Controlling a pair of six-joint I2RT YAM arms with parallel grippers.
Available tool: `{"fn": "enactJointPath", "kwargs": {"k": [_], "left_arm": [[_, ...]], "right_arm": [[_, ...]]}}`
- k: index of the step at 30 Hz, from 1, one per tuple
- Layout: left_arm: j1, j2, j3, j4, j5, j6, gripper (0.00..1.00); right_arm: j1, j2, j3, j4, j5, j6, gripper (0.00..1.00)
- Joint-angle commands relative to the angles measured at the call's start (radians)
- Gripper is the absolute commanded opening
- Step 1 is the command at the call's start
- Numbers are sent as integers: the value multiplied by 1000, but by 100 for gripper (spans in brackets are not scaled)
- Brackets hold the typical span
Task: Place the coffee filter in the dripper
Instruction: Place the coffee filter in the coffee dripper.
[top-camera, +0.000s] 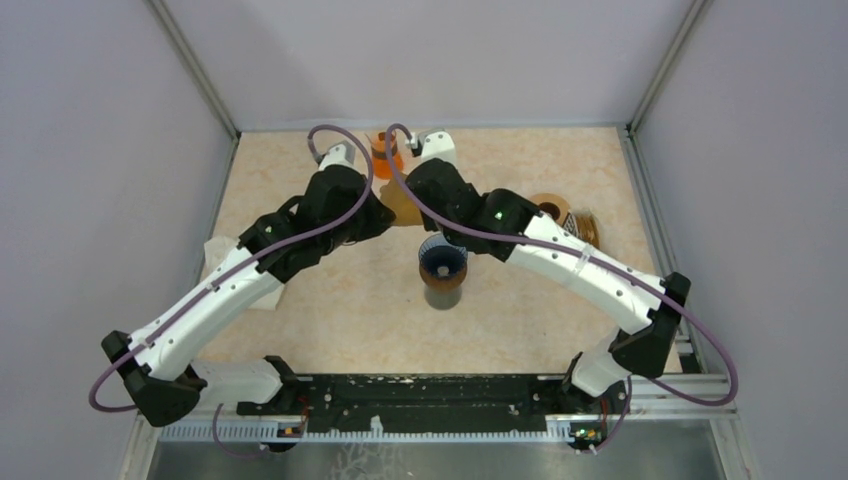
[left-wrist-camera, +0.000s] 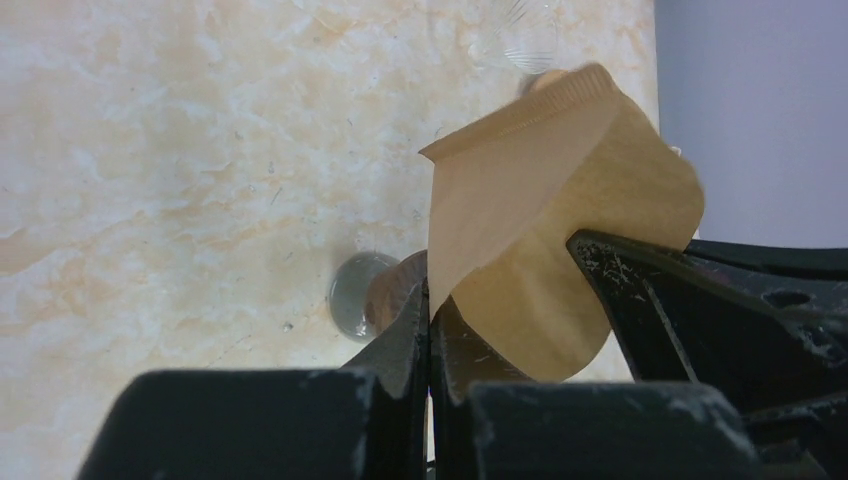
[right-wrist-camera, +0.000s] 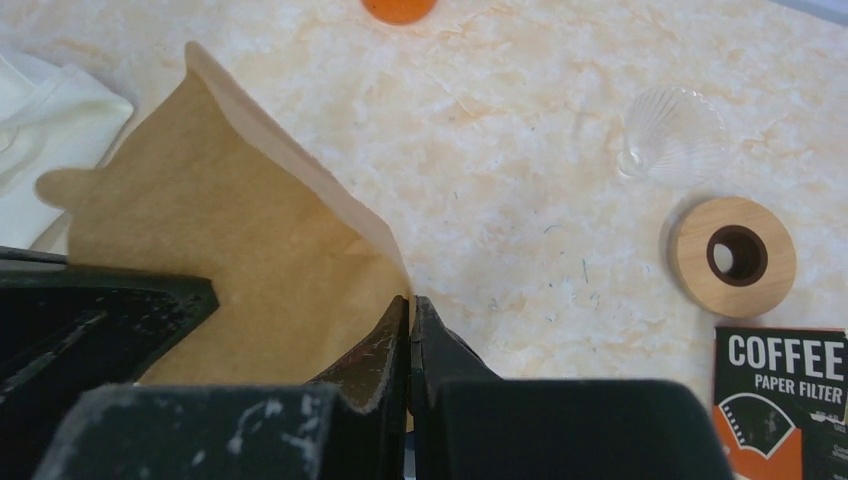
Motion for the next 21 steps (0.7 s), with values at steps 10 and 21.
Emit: {"fn": "enactJointPath", "kwargs": {"k": [10, 21], "left_arm": [[-9, 66, 125, -142, 84, 123, 0], [-9, 91, 154, -103, 237, 124, 0]], "right_arm": [[-19, -36, 92, -111, -44, -1, 0], [-25, -52, 80, -105, -61, 15, 20]]}}
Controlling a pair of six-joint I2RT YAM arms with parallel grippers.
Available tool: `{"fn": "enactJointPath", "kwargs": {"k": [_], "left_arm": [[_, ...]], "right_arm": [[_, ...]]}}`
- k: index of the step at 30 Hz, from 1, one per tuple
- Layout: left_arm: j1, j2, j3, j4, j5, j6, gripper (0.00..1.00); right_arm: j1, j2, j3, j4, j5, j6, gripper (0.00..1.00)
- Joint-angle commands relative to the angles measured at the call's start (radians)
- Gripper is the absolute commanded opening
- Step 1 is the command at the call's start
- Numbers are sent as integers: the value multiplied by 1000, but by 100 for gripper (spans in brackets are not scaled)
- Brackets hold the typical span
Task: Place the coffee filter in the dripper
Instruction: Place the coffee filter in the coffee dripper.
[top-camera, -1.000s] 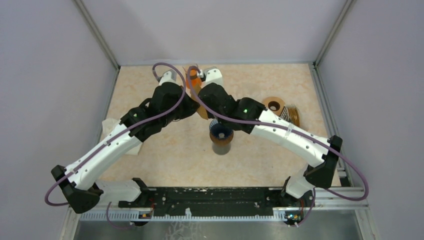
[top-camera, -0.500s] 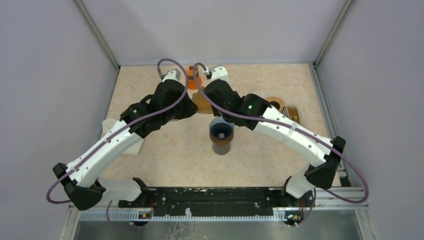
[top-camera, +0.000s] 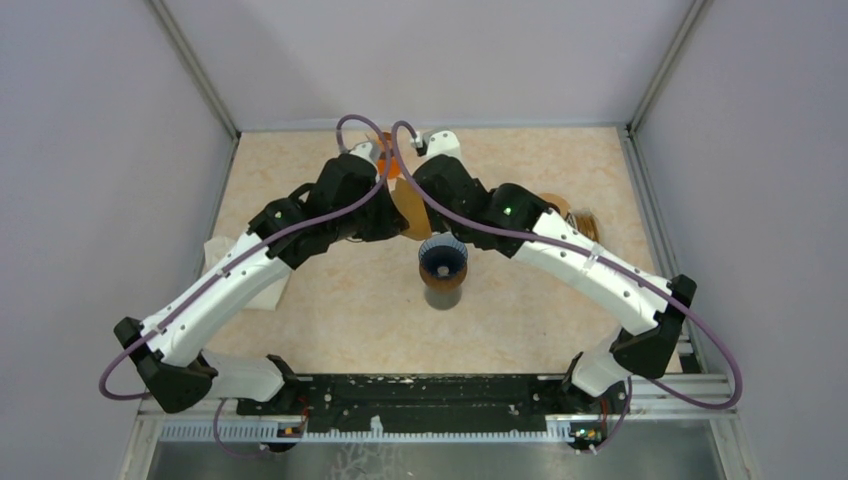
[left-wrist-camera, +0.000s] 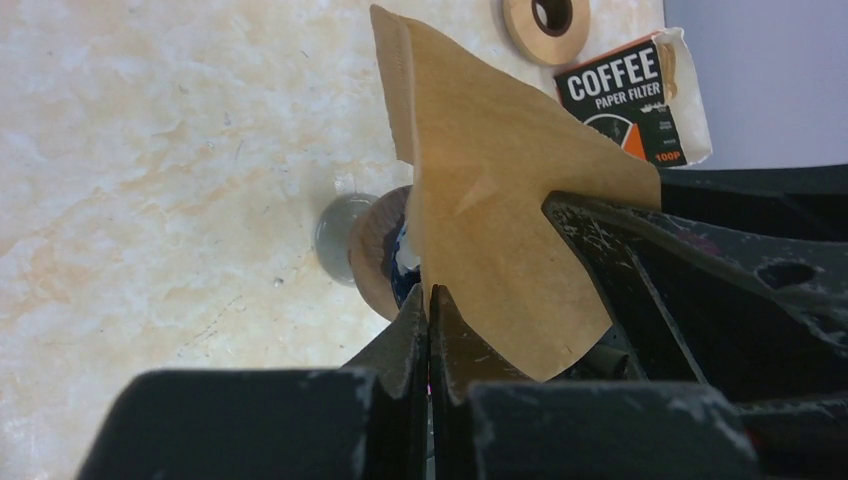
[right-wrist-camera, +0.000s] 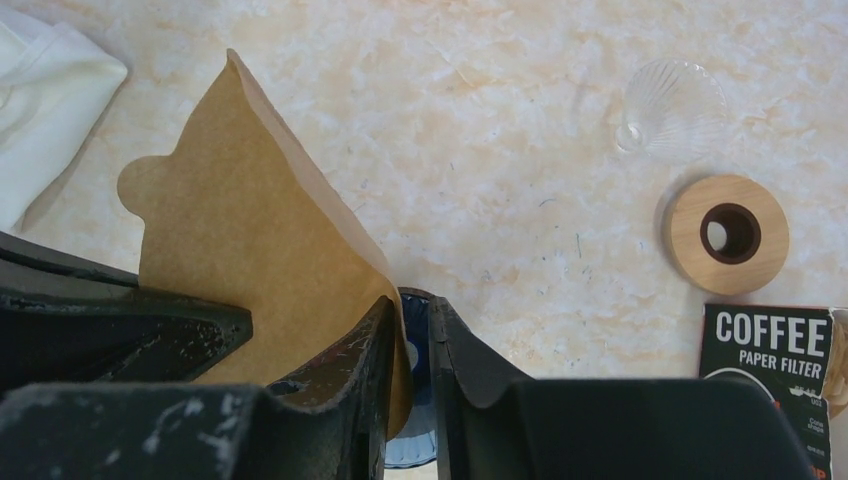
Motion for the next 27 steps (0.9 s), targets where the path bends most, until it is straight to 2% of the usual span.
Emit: {"fn": "enactJointPath", "kwargs": {"k": [1, 6, 14, 18, 27], "left_arm": [[-9, 0, 32, 20, 74, 11, 0], [-8, 6, 46, 20, 103, 16, 0], [-7, 46, 99, -51, 162, 48, 0], [-9, 72, 115, -94, 194, 68, 0], [-8, 94, 121, -137, 217, 93, 0]], "right_arm": [[-6, -42, 34, 10, -9, 9, 20], [-10, -45, 40, -2, -13, 5, 20], [-20, -83, 21, -42, -9, 9, 5], [-22, -97, 0, -55, -23, 18, 1], [-23, -140, -86, -56, -58, 46, 0]]}}
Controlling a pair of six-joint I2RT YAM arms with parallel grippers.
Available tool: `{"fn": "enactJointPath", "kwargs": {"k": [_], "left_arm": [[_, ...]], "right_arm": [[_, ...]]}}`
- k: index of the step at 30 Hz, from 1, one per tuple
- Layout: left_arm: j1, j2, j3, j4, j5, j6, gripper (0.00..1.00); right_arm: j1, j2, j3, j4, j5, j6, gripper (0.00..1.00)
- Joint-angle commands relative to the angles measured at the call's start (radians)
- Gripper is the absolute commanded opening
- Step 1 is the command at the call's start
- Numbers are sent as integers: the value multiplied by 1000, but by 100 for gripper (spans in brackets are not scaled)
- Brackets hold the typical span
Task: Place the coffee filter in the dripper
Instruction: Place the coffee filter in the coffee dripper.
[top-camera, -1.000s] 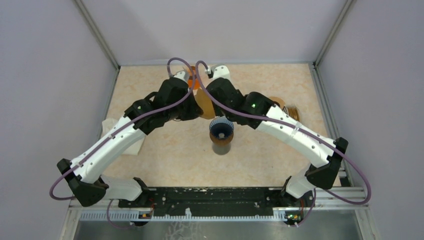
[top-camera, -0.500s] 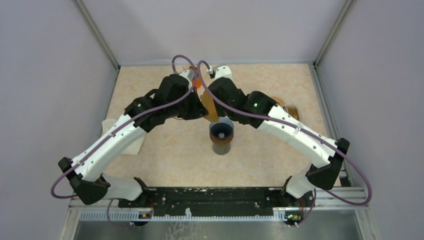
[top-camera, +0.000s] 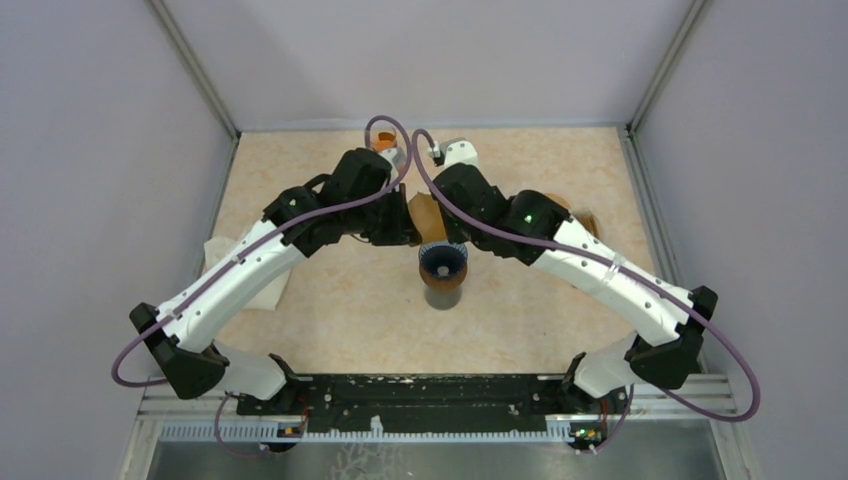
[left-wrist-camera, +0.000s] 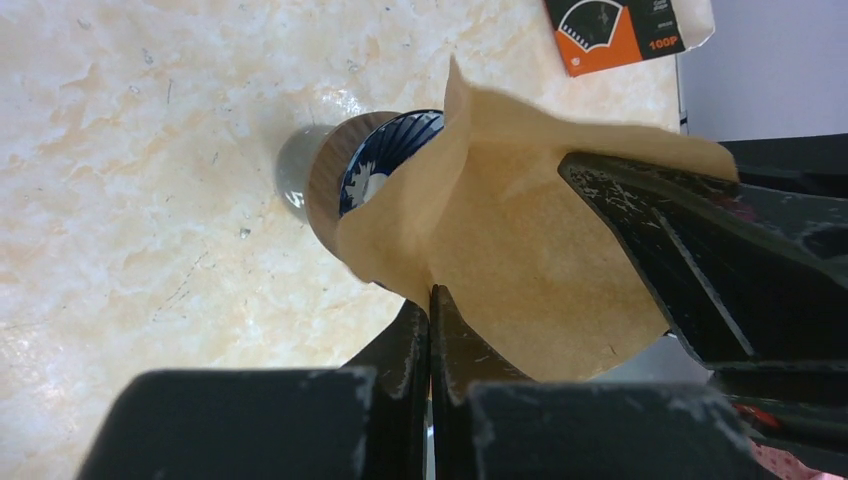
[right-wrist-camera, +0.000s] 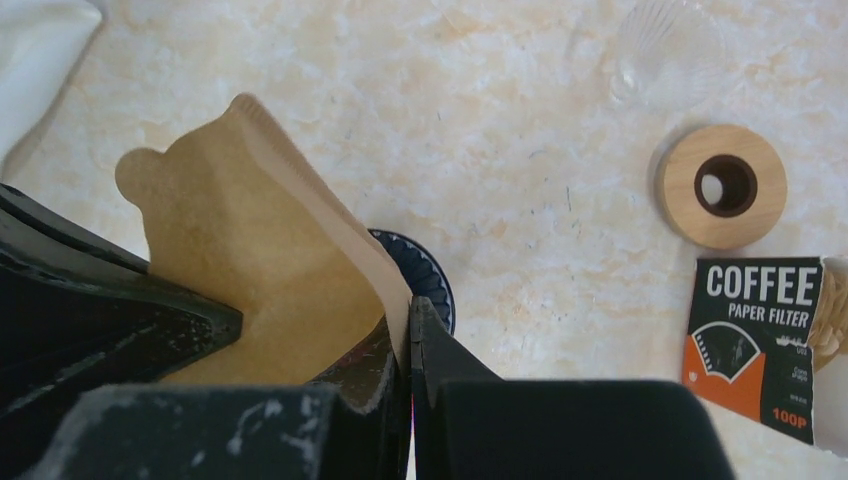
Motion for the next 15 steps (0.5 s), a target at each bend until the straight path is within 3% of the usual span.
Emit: {"fn": "enactJointPath", "kwargs": {"k": [1, 15], "left_arm": [[-3, 9, 34, -49, 30, 34, 0], [-5, 56, 19, -59, 73, 64, 4]], "right_arm": [[-6, -54, -36, 17, -32, 26, 0], [-6, -77, -143, 43, -74, 61, 2]]}}
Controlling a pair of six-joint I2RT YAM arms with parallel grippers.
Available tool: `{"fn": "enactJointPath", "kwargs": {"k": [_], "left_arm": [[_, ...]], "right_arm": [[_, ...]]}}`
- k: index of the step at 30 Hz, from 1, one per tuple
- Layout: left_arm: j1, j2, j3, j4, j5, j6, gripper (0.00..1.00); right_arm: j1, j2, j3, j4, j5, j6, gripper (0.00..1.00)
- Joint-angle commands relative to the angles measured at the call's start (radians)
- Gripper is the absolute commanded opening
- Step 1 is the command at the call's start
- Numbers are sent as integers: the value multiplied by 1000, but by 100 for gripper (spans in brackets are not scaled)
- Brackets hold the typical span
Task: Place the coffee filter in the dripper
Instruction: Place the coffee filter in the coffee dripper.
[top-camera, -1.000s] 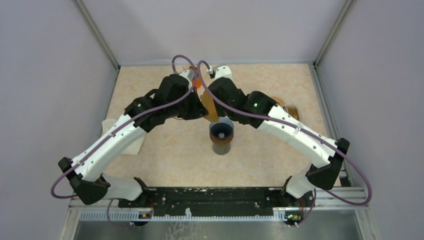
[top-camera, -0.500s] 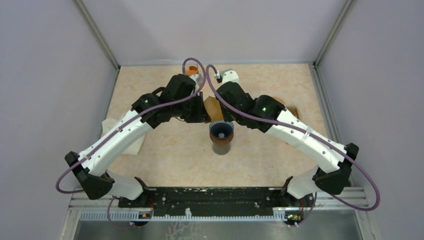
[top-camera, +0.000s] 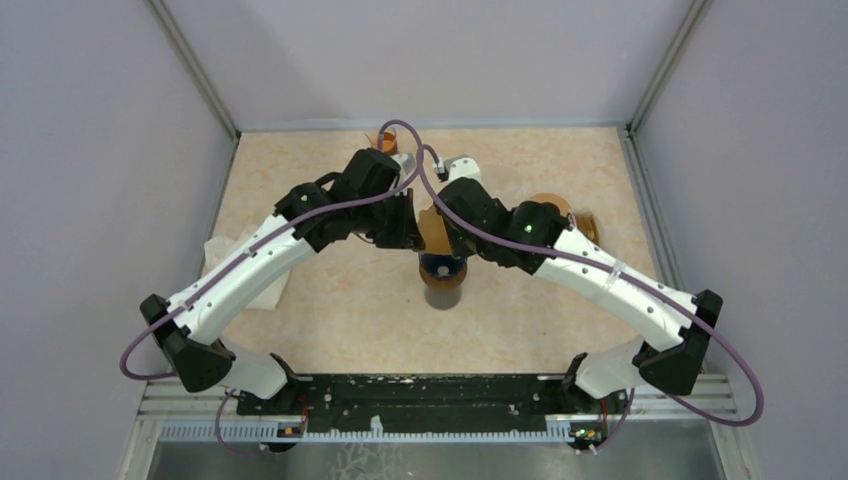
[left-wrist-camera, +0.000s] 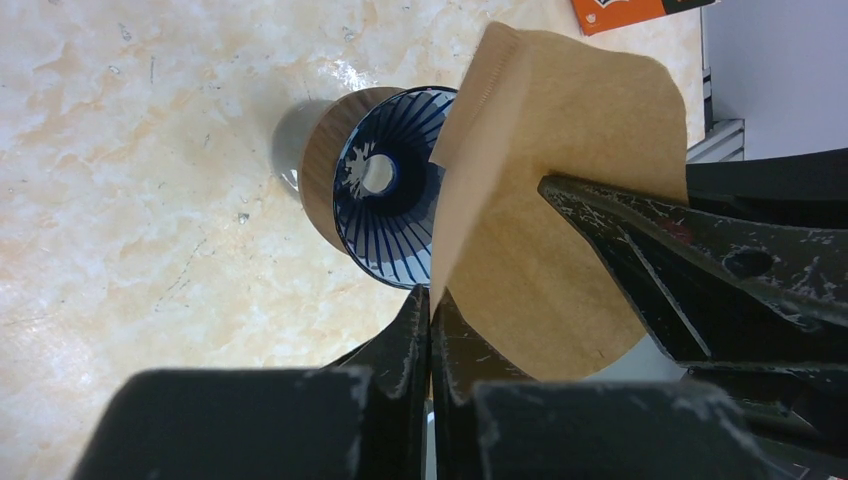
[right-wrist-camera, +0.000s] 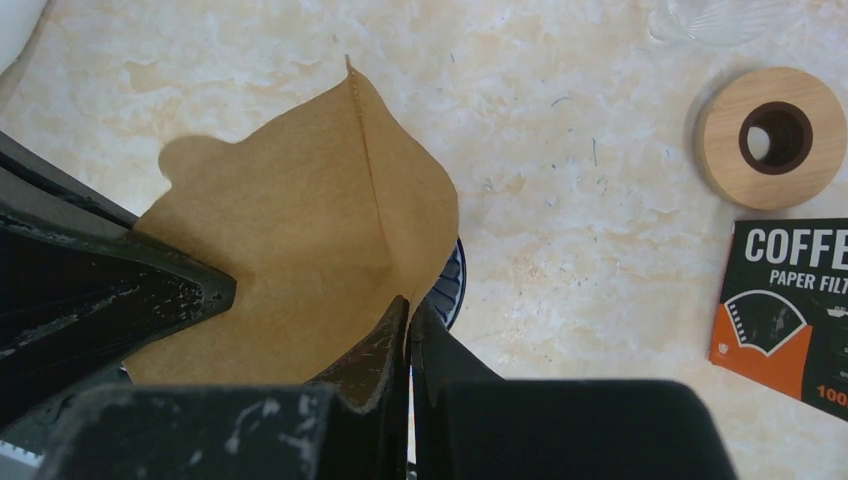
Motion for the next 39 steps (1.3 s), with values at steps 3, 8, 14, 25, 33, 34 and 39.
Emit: {"fn": "enactJointPath", "kwargs": {"k": [3, 8, 14, 25, 33, 34, 39], "left_arm": [[-4, 13, -2, -20, 13, 24, 4], [-5, 14, -36, -11, -1, 23, 6], [-5, 29, -58, -5, 9, 23, 8], [-5, 44, -55, -17, 17, 28, 18], [-4, 33, -41, -28, -16, 39, 34], [-5, 31, -40, -27, -22, 41, 36], [-5, 30, -41, -28, -44, 46, 48]], "right_arm": [[-3, -25, -25, 50, -23, 20, 3], [-3, -22, -56, 67, -35, 26, 6], [-3, -15, -75, 75, -42, 27, 7], [-3, 2, -72, 55, -54, 25, 15], [-3, -8, -45, 44, -42, 17, 22], [-3, -8, -42, 42, -37, 15, 23], [-4, -6, -39, 33, -7, 7, 28]]}}
